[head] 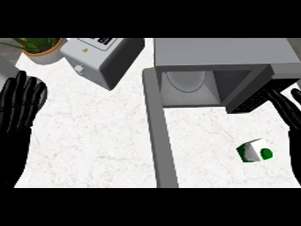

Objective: Pick up the milk, place it into the microwave and close the microwave

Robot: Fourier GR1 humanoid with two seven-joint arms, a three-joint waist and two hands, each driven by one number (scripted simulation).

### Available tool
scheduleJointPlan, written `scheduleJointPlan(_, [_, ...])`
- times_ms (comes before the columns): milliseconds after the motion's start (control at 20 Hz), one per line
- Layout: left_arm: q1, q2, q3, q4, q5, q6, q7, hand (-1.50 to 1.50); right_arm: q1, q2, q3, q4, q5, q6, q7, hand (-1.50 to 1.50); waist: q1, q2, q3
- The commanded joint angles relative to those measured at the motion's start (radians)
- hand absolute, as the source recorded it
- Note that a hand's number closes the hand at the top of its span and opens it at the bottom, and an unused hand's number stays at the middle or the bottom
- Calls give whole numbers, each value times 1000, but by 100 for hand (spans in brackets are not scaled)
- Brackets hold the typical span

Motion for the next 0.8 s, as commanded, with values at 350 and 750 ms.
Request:
scheduleJointPlan(350, [138,-84,54,-88,196,-1,60,-150,200,-175,-216,-70,-289,276,-69,-150,29,-17,8])
scheduleJointPlan(750, [236,12,230,-265,435,-87,203,-150,288,-100,-241,-136,-255,285,-48,-150,31,-13,8])
